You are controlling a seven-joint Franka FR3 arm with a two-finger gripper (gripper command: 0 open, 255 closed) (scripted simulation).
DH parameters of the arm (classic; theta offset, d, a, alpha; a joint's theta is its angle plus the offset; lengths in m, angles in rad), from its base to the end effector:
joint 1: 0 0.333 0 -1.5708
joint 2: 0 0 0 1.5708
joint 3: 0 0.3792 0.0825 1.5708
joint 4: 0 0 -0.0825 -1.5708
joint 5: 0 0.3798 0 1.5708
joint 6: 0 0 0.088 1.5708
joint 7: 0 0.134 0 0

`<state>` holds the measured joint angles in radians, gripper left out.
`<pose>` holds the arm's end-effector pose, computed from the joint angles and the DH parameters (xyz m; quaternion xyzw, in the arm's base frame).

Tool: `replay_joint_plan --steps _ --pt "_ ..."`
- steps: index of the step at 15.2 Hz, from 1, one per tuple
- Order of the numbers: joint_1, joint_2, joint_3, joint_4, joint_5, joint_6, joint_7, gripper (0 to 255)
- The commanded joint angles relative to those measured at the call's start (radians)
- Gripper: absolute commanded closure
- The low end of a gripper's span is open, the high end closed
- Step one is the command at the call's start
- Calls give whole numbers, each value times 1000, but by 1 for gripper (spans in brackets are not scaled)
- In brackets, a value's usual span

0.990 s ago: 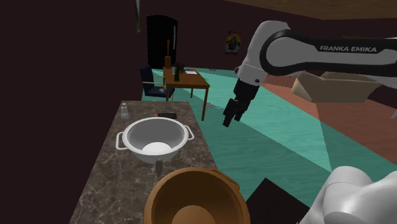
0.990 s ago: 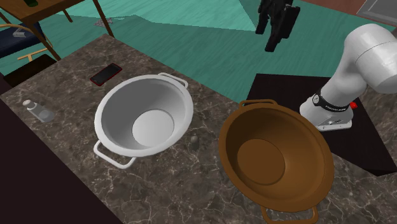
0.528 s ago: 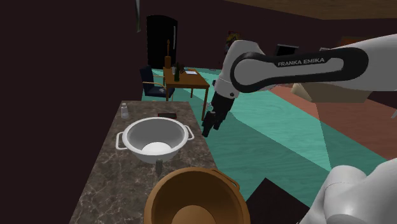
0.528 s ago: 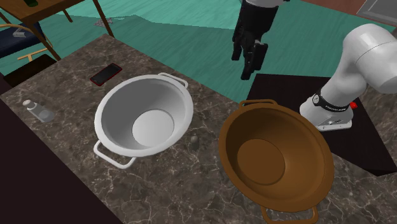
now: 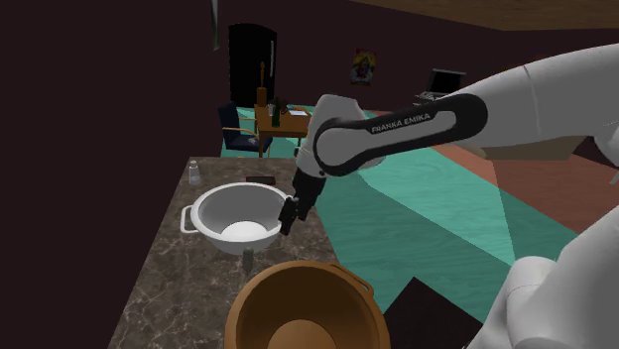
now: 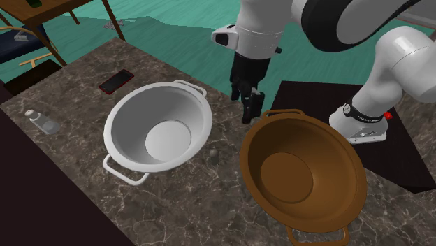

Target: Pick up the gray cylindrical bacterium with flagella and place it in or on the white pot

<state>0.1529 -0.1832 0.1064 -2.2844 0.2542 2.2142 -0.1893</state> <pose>0.4648 0.1395 0.4774 -0.9822 -0.1517 -0.0529 0.0978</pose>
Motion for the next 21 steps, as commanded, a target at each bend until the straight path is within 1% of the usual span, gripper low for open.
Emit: replay_joint_plan --steps 1,7,8,15,21 --pt "15 70 15 36 8 37 -9 0" --pt "53 275 52 153 16 136 -45 0" --pt "56 295 56 166 15 143 -47 0" --pt "68 362 64 153 18 225 -49 0" --pt "68 368 64 152 18 232 -49 0"
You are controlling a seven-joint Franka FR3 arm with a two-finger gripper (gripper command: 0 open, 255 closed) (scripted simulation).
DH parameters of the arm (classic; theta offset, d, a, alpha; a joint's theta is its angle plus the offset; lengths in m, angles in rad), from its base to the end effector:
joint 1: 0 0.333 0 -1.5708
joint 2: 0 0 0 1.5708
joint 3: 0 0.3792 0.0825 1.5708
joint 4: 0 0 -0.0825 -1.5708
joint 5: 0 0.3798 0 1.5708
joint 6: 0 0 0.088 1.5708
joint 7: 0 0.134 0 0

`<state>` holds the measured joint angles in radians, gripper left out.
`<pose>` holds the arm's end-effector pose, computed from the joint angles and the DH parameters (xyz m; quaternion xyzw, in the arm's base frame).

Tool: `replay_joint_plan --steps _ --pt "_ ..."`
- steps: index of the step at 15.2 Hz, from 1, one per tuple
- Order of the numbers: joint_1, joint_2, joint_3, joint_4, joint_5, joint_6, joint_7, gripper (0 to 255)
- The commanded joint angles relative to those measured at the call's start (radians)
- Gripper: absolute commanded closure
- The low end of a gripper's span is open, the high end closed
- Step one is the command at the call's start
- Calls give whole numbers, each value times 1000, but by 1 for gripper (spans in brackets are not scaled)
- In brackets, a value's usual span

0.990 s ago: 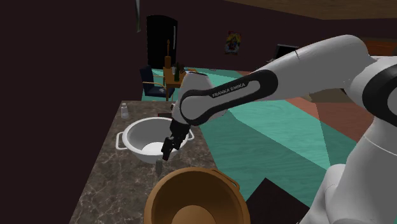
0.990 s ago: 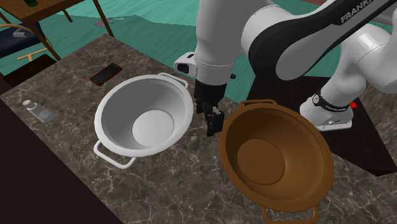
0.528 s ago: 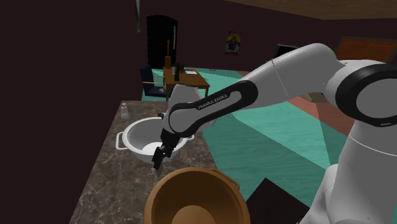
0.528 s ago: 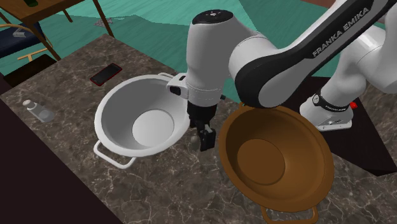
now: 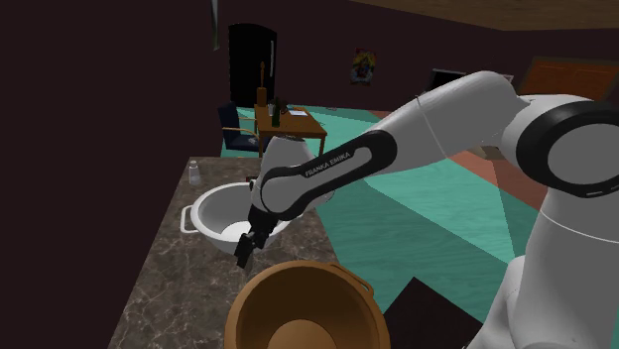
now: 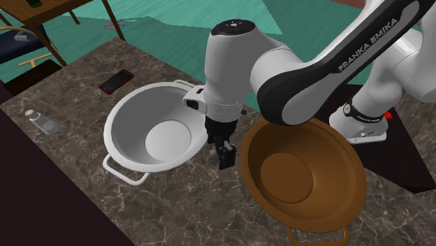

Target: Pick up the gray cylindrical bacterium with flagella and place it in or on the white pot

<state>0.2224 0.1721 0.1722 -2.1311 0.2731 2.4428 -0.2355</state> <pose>0.5438 0.2288 0.3815 -0.9690 -0.2106 -0.0601 0.1143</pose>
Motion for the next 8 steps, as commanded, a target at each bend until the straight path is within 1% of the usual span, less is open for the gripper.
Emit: replay_joint_plan --steps 1,2,3,8 --pt "-1 12 -1 -1 -1 4 -2 0" --pt "-1 12 -1 -1 -1 4 -2 0" --pt "-2 14 -2 2 -2 2 -2 255" --pt "-3 19 -3 9 -3 -1 -4 255"
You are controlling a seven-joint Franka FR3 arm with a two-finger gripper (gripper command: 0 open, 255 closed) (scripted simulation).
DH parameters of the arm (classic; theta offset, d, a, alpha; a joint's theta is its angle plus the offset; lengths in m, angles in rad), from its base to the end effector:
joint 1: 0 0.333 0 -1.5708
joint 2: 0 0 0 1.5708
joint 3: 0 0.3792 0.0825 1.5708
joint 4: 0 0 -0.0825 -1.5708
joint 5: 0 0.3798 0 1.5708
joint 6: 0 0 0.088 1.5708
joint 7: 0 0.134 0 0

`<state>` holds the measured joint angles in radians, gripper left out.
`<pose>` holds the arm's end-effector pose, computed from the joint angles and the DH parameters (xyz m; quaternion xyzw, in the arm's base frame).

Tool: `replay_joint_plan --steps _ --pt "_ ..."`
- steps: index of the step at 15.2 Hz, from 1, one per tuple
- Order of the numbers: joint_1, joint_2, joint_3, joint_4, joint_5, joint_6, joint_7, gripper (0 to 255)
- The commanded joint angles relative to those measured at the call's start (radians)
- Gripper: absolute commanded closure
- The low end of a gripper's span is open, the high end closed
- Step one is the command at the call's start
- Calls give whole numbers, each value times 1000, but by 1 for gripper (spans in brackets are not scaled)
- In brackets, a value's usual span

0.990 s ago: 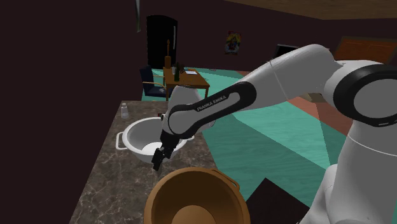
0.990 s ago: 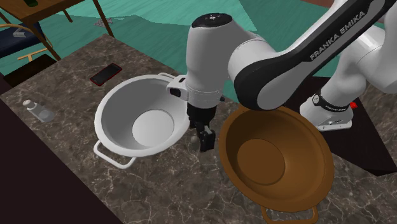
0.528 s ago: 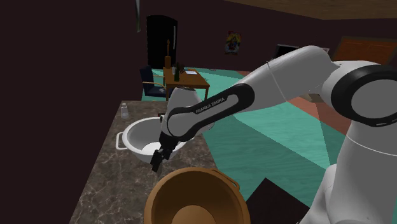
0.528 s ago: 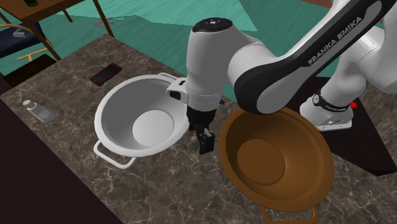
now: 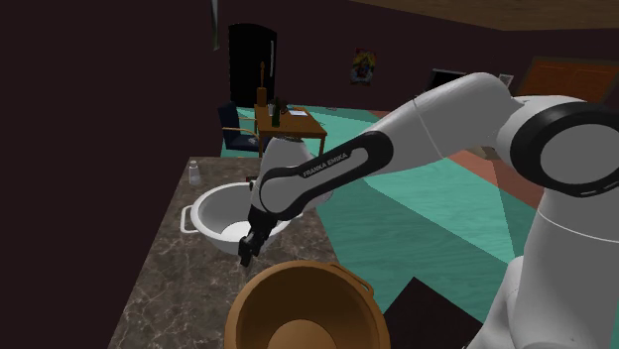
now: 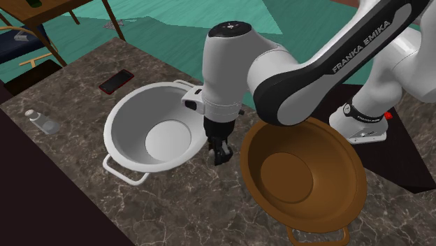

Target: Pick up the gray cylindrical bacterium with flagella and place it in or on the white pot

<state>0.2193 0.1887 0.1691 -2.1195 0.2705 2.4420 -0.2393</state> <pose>0.5492 0.2268 0.3768 -0.9693 -0.2100 -0.0578 0.1138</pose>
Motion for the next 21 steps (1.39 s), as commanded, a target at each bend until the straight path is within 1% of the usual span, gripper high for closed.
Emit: replay_joint_plan --steps 1,4,21 --pt "0 3 0 -1 0 0 0 255" --pt "2 -4 2 -13 2 4 1 255" --pt "-4 -120 -5 83 -22 -204 49 255"
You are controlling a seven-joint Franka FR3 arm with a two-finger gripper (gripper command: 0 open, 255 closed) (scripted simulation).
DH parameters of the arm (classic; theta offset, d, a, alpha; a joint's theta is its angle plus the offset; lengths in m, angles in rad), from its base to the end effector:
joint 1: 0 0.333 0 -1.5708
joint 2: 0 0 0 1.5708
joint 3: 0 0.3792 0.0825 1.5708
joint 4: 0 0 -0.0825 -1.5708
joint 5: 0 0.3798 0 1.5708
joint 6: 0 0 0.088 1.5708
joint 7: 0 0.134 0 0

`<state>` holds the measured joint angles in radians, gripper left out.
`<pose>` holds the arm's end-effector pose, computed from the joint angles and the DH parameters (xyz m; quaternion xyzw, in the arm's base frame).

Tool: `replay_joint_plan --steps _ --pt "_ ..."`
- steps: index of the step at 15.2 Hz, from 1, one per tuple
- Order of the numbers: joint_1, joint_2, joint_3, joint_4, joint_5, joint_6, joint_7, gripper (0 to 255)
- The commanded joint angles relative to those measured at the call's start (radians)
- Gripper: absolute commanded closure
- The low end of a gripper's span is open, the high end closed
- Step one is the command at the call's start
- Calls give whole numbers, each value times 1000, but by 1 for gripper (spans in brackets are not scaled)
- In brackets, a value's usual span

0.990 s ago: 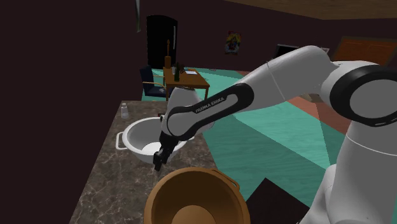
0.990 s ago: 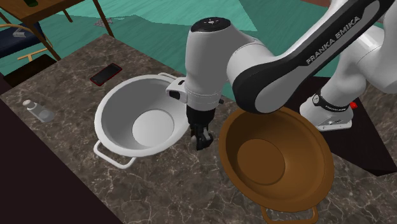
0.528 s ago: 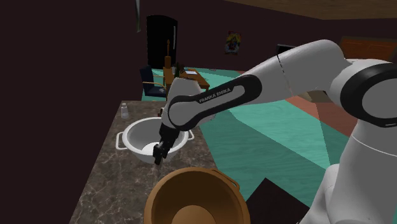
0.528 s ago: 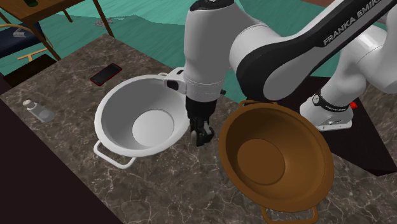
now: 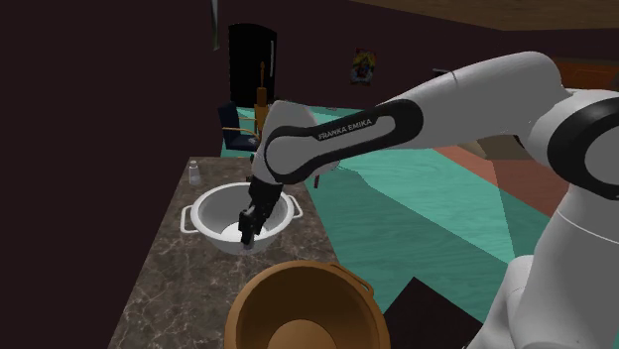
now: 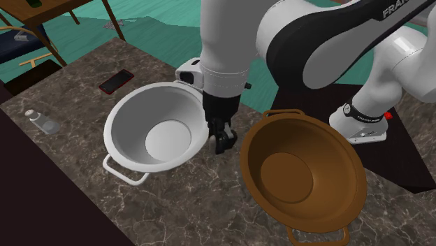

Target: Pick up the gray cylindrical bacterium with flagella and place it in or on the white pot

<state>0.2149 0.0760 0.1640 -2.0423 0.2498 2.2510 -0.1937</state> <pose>0.5387 0.2255 0.4584 -0.9695 -0.2100 -0.0556 0.1136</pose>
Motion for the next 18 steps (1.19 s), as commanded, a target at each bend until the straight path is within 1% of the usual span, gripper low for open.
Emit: replay_joint_plan --steps 1,18 --pt "0 -13 0 13 -2 -26 6 255" --pt "-6 -69 -6 176 -21 -241 50 255"
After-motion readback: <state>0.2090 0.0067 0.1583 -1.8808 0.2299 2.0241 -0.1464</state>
